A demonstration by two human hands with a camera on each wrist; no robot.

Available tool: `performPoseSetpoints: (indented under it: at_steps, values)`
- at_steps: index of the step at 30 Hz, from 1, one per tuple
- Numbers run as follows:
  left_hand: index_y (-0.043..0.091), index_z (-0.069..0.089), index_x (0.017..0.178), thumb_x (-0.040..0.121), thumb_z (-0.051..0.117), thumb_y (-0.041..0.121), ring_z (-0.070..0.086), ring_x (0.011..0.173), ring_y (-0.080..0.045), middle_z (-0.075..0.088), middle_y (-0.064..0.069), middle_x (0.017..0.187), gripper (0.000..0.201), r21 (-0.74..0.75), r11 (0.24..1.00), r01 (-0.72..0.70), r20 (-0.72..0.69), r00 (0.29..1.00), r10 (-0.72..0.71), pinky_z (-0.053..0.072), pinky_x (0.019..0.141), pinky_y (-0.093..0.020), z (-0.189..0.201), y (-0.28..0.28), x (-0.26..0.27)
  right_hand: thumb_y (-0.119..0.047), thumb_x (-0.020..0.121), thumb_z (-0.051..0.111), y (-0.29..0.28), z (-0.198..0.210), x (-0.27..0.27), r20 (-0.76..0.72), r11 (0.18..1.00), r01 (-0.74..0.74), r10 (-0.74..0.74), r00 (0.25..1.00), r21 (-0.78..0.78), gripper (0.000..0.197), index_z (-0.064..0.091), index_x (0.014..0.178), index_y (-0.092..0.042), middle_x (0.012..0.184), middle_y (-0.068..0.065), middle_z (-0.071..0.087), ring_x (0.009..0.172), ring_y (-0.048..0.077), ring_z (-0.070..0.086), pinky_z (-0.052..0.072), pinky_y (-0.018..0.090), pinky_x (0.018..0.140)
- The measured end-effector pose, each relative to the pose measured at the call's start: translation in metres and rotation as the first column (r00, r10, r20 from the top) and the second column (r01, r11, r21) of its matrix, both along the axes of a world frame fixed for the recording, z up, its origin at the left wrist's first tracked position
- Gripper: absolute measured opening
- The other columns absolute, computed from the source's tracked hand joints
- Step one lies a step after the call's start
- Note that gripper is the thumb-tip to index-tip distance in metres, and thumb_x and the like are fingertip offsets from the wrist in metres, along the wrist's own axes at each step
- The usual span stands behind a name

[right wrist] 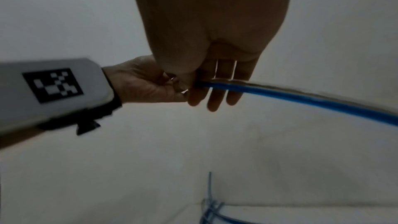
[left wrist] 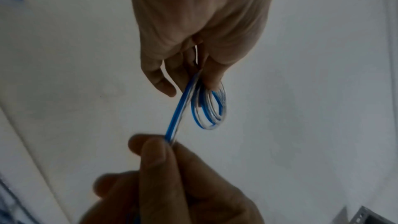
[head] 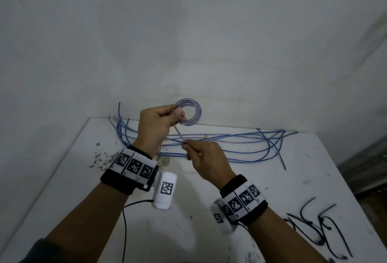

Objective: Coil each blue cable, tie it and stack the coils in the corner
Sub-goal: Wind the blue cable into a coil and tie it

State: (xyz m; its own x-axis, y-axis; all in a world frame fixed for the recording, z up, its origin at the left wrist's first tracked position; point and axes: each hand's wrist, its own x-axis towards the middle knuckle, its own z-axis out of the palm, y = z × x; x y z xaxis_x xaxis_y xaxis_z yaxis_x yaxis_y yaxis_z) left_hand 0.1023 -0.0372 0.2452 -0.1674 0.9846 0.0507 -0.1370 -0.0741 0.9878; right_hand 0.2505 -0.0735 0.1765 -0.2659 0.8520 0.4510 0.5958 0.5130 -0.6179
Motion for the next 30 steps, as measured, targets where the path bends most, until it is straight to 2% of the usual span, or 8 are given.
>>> performPoseSetpoints:
  at_steps: [2,8,12,14,16,21,26,30]
  values:
    - [0.006,0.074,0.08,0.09,0.066,0.002,0.064,0.068,-0.015,0.071,-0.003,0.068,0.013,-0.043,0.998,-0.043,0.001,0.999,0.043,0.057,0.069,-0.026,-0.002,0.0,-0.005,-0.033,0.096,0.047,0.002,-0.009,0.012,0.184,0.986,0.051,-0.08,0.98,0.157,0.032,0.073,0.089,-0.015,0.066,0.002,0.064,0.065,0.023,0.058,0.049,0.036,0.053]
    - [0.006,0.075,0.078,0.089,0.068,0.003,0.067,0.073,-0.021,0.073,-0.007,0.071,0.014,-0.104,0.993,-0.063,0.083,0.994,0.072,0.059,0.079,-0.033,-0.011,-0.007,0.009,-0.026,0.092,0.061,0.002,0.0,0.034,0.313,0.89,0.258,-0.384,0.869,0.375,0.014,0.071,0.086,-0.018,0.072,0.007,0.054,0.069,0.028,0.049,0.03,0.031,0.054]
    - [0.001,0.074,0.083,0.088,0.068,0.0,0.068,0.072,-0.02,0.073,-0.008,0.072,0.008,-0.089,0.994,-0.06,0.15,0.986,0.072,0.06,0.082,-0.033,-0.014,-0.012,0.024,-0.024,0.095,0.065,0.001,0.01,0.036,-0.072,0.911,0.394,-0.404,0.912,-0.117,0.018,0.074,0.109,-0.016,0.075,-0.003,0.071,0.068,0.012,0.066,0.047,0.024,0.059]
    - [0.0,0.074,0.084,0.088,0.068,0.0,0.068,0.073,-0.022,0.073,-0.009,0.074,0.007,-0.102,0.994,-0.042,0.169,0.984,0.059,0.06,0.082,-0.034,-0.016,-0.012,0.03,-0.014,0.094,0.066,0.006,0.023,0.036,-0.49,0.892,0.165,-0.376,0.786,-0.42,0.025,0.067,0.119,-0.013,0.097,-0.001,0.073,0.083,0.012,0.07,0.053,0.02,0.064]
    - [-0.002,0.074,0.087,0.088,0.068,0.0,0.07,0.076,-0.026,0.074,-0.012,0.078,0.006,-0.126,0.992,0.003,0.163,0.986,0.018,0.06,0.082,-0.036,-0.017,-0.013,0.035,-0.008,0.096,0.061,0.011,0.036,0.034,-0.709,0.899,0.034,-0.366,0.603,-0.436,0.026,0.063,0.122,-0.012,0.112,0.004,0.072,0.09,0.02,0.071,0.059,0.03,0.07]
    - [-0.001,0.075,0.094,0.087,0.069,-0.001,0.073,0.079,-0.028,0.076,-0.016,0.084,0.009,-0.152,0.985,0.081,0.06,0.996,-0.072,0.06,0.081,-0.035,-0.016,-0.017,0.041,-0.001,0.1,0.051,0.021,0.048,0.027,-0.726,0.935,0.092,-0.326,0.605,-0.343,0.019,0.061,0.111,-0.012,0.103,0.011,0.075,0.095,0.031,0.071,0.057,0.051,0.088]
    - [0.003,0.077,0.091,0.083,0.074,0.0,0.073,0.077,-0.027,0.076,-0.013,0.08,0.009,-0.152,0.987,0.043,-0.064,0.997,-0.053,0.06,0.08,-0.037,-0.016,-0.011,0.027,-0.011,0.099,0.057,0.015,0.047,0.025,-0.746,0.923,-0.018,-0.3,0.594,-0.385,0.036,0.046,0.133,-0.015,0.096,0.007,0.077,0.091,0.024,0.073,0.06,0.037,0.079]
    - [0.006,0.077,0.086,0.083,0.074,0.001,0.072,0.075,-0.027,0.076,-0.014,0.079,0.006,-0.158,0.987,0.006,-0.066,0.998,-0.017,0.061,0.08,-0.039,-0.016,-0.011,0.019,-0.006,0.094,0.063,0.016,0.046,0.025,-0.717,0.915,0.056,-0.351,0.603,-0.401,0.011,0.069,0.104,-0.008,0.085,0.012,0.076,0.073,0.024,0.071,0.061,0.039,0.072]
